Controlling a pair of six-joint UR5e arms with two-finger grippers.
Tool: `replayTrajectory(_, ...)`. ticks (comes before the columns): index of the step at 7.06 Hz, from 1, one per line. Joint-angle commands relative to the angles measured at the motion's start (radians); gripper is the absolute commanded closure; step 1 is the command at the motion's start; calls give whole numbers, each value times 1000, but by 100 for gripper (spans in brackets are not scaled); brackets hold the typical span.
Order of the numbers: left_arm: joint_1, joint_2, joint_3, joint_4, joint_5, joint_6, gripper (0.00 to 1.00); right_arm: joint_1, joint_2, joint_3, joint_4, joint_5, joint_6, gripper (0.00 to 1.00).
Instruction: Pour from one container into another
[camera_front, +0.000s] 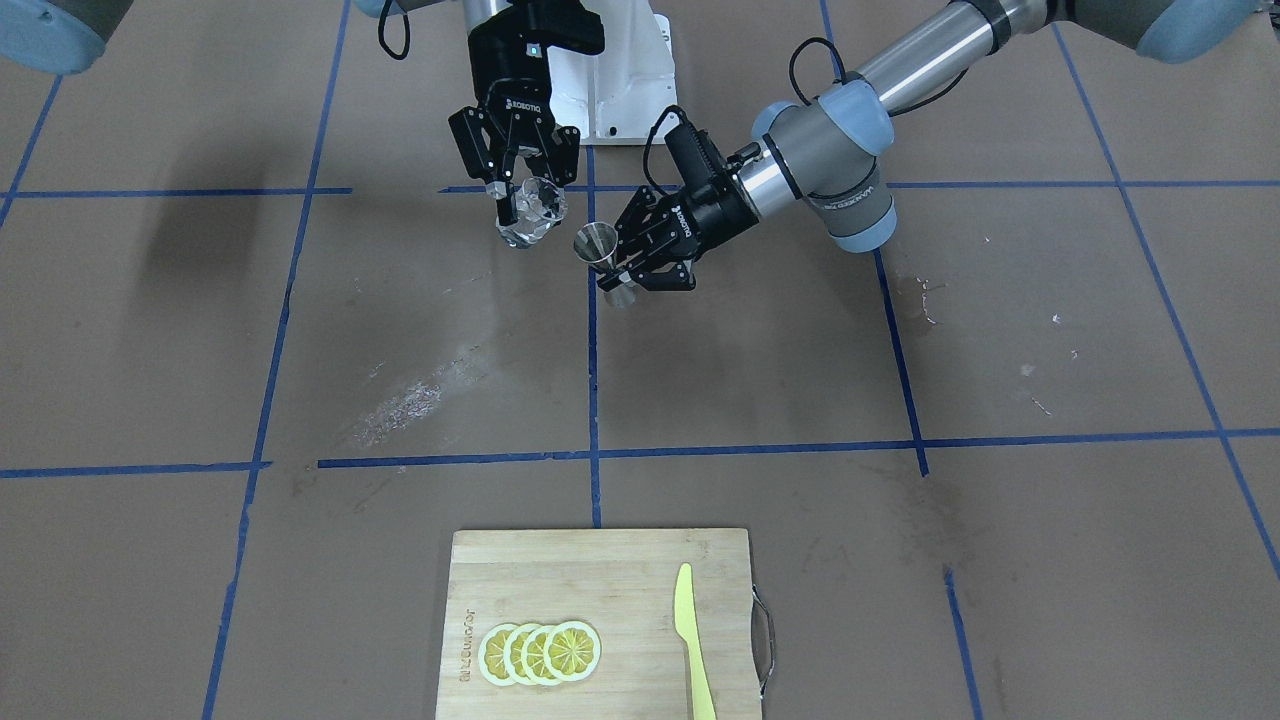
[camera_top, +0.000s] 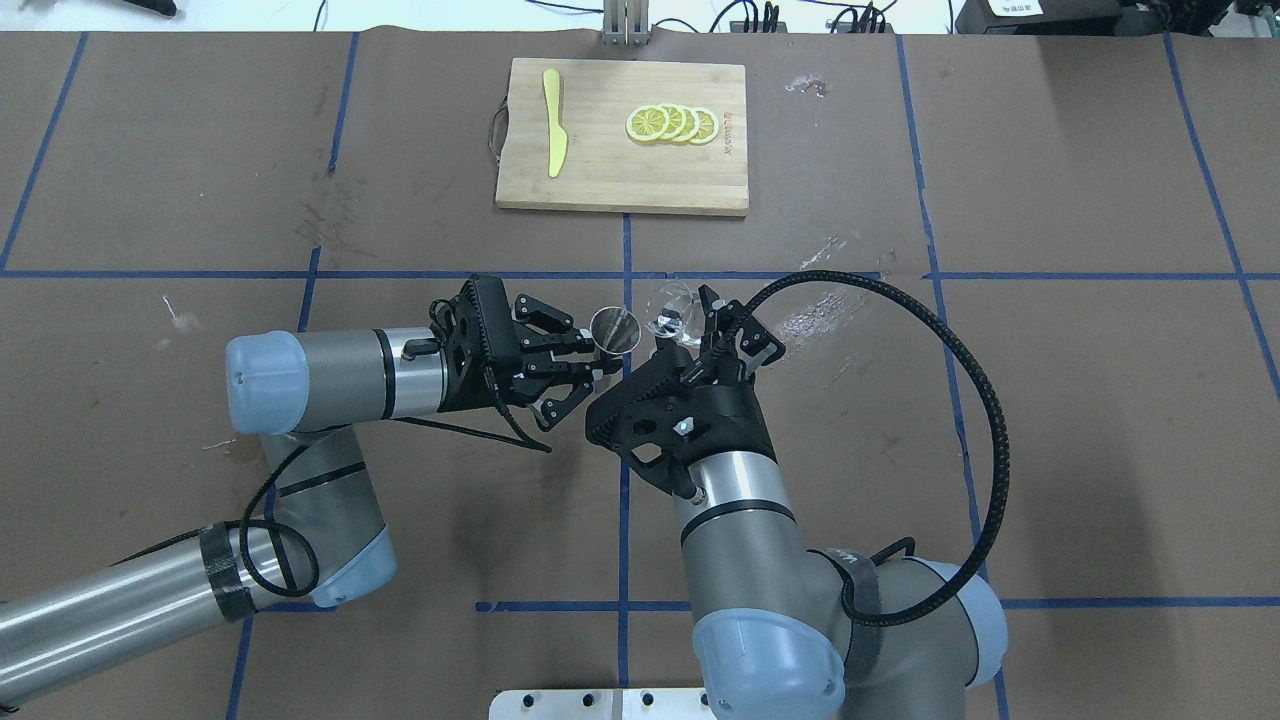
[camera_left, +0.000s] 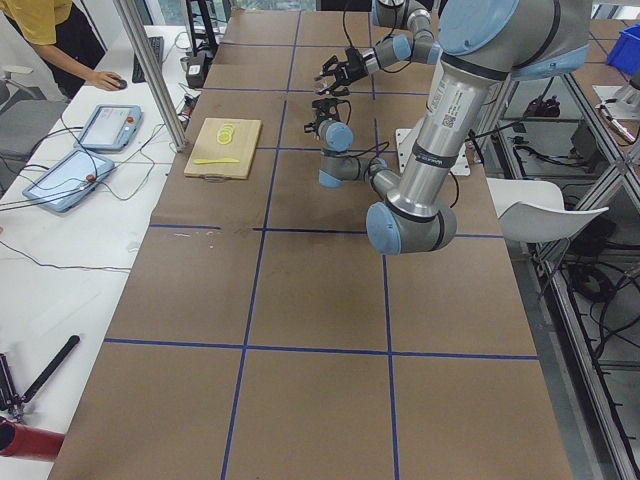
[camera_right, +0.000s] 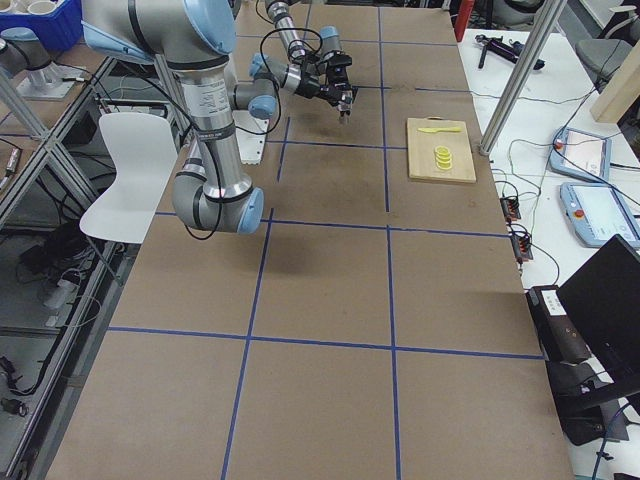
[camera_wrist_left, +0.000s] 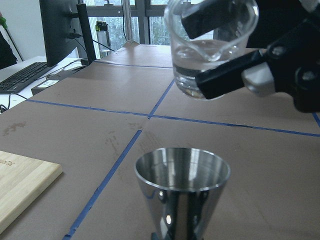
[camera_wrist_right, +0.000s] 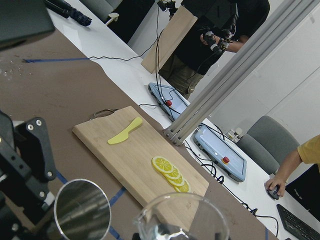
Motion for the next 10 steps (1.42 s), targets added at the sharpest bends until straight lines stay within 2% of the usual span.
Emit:
replayTrajectory(1, 2, 1, 0, 0, 0, 0, 100, -1, 13, -2, -42, -2, -27, 100)
replayTrajectory(4, 2, 1, 0, 0, 0, 0, 100, -1, 73, -2, -167, -5, -29, 100)
replayTrajectory(6, 2, 1, 0, 0, 0, 0, 100, -1, 79, -12, -173, -10, -53, 100)
replayTrajectory(8, 2, 1, 0, 0, -2, 0, 100, -1, 85, -18, -176, -33, -151, 100)
replayTrajectory(10, 2, 1, 0, 0, -2, 0, 100, -1, 126, -28, -254, -79, -243, 100)
